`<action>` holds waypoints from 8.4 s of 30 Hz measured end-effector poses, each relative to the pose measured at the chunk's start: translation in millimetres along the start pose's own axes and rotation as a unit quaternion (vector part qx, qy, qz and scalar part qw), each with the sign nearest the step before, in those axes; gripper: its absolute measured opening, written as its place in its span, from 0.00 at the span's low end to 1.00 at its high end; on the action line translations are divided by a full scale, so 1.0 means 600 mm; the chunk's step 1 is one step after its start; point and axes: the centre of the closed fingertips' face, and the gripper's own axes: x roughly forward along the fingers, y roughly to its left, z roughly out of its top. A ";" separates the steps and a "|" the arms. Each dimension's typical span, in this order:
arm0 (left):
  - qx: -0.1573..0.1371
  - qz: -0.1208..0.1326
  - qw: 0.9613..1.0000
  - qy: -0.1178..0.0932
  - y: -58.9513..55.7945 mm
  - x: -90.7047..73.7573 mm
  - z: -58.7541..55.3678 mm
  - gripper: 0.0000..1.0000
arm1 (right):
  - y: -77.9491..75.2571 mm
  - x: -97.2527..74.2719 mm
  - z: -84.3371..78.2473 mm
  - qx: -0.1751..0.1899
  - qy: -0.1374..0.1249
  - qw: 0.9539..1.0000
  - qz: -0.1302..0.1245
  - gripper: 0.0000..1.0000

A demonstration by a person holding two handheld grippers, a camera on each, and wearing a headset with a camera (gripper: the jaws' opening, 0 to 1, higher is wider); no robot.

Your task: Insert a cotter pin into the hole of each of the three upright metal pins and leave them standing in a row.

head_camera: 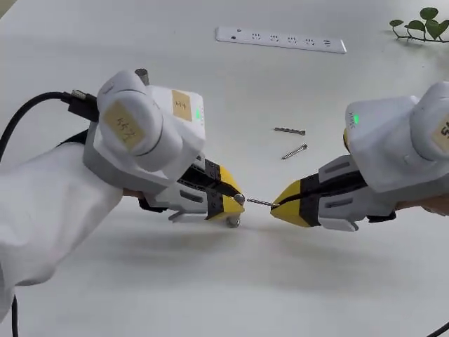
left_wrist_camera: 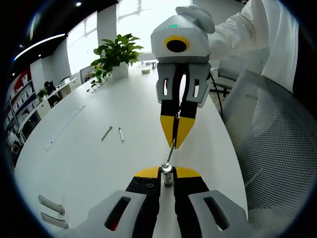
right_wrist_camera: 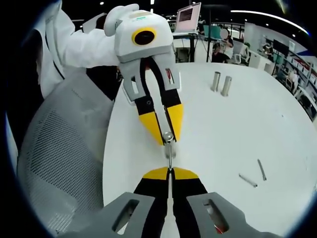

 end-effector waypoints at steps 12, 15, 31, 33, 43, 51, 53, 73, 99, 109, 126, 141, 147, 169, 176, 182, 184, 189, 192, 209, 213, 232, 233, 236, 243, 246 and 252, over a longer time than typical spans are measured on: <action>0.002 -0.005 1.000 0.004 -0.005 0.001 -0.001 0.06 | 0.005 0.011 0.008 -0.021 0.002 1.000 0.007 0.00; 0.002 -0.005 1.000 0.005 -0.005 0.000 -0.001 0.06 | 0.005 0.016 0.013 -0.026 0.003 1.000 0.005 0.00; 0.001 -0.008 1.000 0.009 -0.006 0.000 -0.005 0.06 | 0.005 0.034 0.027 -0.108 0.019 0.994 0.015 0.00; 0.004 -0.008 1.000 0.009 -0.006 0.000 -0.005 0.06 | 0.004 0.036 0.028 -0.118 0.023 0.993 0.018 0.00; 0.012 -0.012 1.000 0.016 -0.005 0.002 -0.003 0.06 | 0.003 0.038 0.029 -0.170 0.039 0.984 0.022 0.00; 0.012 -0.013 1.000 0.018 -0.005 0.001 -0.003 0.06 | 0.003 0.037 0.030 -0.153 0.038 0.987 0.028 0.00; 0.009 -0.012 1.000 0.017 -0.005 0.001 -0.003 0.06 | 0.005 0.035 0.030 -0.148 0.035 0.988 0.029 0.00; -0.054 0.015 0.998 -0.016 -0.025 -0.051 -0.037 0.53 | 0.010 0.016 0.042 -0.061 -0.034 0.997 0.024 0.13; -0.171 0.067 0.981 -0.069 -0.053 -0.094 -0.081 0.99 | 0.012 0.046 0.043 -0.024 -0.043 0.998 0.030 0.12; -0.182 0.053 0.979 -0.068 -0.056 -0.083 -0.082 0.99 | 0.013 0.056 0.043 -0.018 -0.039 0.999 0.031 0.06; -0.182 0.058 0.979 -0.069 -0.058 -0.091 -0.086 0.99 | 0.007 0.061 0.053 -0.046 -0.034 0.998 0.036 0.04; -0.190 0.075 0.976 -0.070 -0.047 -0.106 -0.096 0.99 | -0.050 0.081 0.093 -0.094 -0.045 0.994 0.030 0.04; -0.195 0.077 0.976 -0.066 -0.047 -0.109 -0.102 0.99 | -0.058 0.094 0.099 -0.109 -0.039 0.993 0.036 0.04; -0.208 0.084 0.972 -0.070 -0.051 -0.117 -0.103 0.99 | -0.085 0.107 0.113 -0.099 -0.045 0.993 0.041 0.04; -0.211 0.086 0.971 -0.072 -0.053 -0.119 -0.105 0.99 | -0.080 0.104 0.122 -0.087 -0.061 0.994 0.036 0.05; -0.212 0.086 0.971 -0.075 -0.052 -0.119 -0.099 0.99 | -0.065 0.086 0.129 -0.076 -0.076 0.994 0.034 0.13; -0.213 0.089 0.970 -0.079 -0.049 -0.120 -0.095 0.99 | -0.061 0.076 0.133 -0.061 -0.087 0.994 0.028 0.19; -0.216 0.098 0.967 -0.091 -0.043 -0.124 -0.082 0.99 | -0.053 0.037 0.127 -0.014 -0.110 0.994 -0.003 0.34; -0.220 0.106 0.965 -0.097 -0.039 -0.128 -0.076 0.99 | -0.050 0.015 0.120 0.016 -0.126 0.992 -0.021 0.42; -0.246 0.135 0.951 -0.130 -0.024 -0.146 -0.052 0.99 | -0.005 -0.062 0.051 0.160 -0.182 0.969 -0.058 0.74; -0.250 0.137 0.950 -0.130 -0.023 -0.148 -0.052 0.99 | 0.004 -0.061 0.040 0.173 -0.178 0.967 -0.065 0.87; -0.259 0.164 0.941 -0.139 0.009 -0.167 -0.060 0.92 | -0.026 -0.075 -0.005 0.213 -0.159 0.952 -0.153 0.98; -0.260 0.168 0.940 -0.143 0.015 -0.172 -0.060 0.91 | -0.026 -0.078 -0.006 0.214 -0.159 0.951 -0.158 0.98; -0.243 0.186 0.941 -0.143 0.037 -0.189 -0.061 0.89 | -0.029 -0.084 -0.005 0.216 -0.165 0.948 -0.167 0.98; -0.195 0.219 0.944 -0.153 0.104 -0.230 -0.056 0.81 | -0.031 -0.099 -0.006 0.222 -0.171 0.943 -0.181 0.98; -0.188 0.240 0.942 -0.140 0.137 -0.239 -0.071 0.77 | -0.030 -0.101 -0.008 0.226 -0.173 0.941 -0.184 0.98; -0.173 0.301 0.927 -0.141 0.210 -0.262 -0.083 0.68 | -0.023 -0.101 -0.017 0.239 -0.171 0.937 -0.187 0.98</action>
